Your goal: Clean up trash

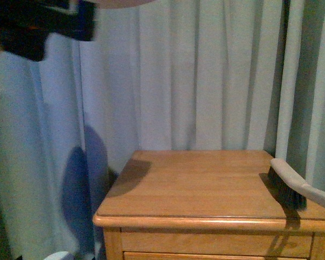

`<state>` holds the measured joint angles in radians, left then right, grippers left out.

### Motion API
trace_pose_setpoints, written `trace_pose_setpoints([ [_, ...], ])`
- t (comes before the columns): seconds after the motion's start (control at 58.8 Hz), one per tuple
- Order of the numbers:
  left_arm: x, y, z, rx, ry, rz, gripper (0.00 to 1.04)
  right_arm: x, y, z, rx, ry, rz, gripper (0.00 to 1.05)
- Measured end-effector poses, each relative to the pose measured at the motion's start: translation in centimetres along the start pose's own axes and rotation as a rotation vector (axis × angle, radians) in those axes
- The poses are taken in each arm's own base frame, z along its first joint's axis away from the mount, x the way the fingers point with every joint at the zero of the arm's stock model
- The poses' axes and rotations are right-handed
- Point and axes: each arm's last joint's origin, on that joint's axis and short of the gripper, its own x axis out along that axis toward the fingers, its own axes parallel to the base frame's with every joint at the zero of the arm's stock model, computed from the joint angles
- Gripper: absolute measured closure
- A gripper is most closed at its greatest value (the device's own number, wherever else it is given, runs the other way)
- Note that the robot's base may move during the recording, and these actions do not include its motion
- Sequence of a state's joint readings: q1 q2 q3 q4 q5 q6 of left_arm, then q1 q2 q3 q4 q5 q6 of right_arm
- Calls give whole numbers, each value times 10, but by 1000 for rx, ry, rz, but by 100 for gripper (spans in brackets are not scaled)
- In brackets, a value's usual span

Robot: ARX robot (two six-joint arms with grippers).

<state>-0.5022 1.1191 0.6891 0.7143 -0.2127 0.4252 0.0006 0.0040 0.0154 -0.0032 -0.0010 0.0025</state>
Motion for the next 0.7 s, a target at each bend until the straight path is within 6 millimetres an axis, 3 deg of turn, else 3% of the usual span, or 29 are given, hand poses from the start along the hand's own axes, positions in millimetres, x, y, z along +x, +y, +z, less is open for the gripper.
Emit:
trace_pose_setpoints([
  [0.391, -90, 84, -16, 70, -98, 166, 77, 0, 0, 0, 0, 0, 0, 7],
  [0.528, -109, 94, -29, 56, -65, 212, 77, 0, 0, 0, 0, 0, 0, 7],
  [0.698, -126, 90, -38, 24, -38, 240, 77, 1, 0, -1, -33, 10, -62, 7],
])
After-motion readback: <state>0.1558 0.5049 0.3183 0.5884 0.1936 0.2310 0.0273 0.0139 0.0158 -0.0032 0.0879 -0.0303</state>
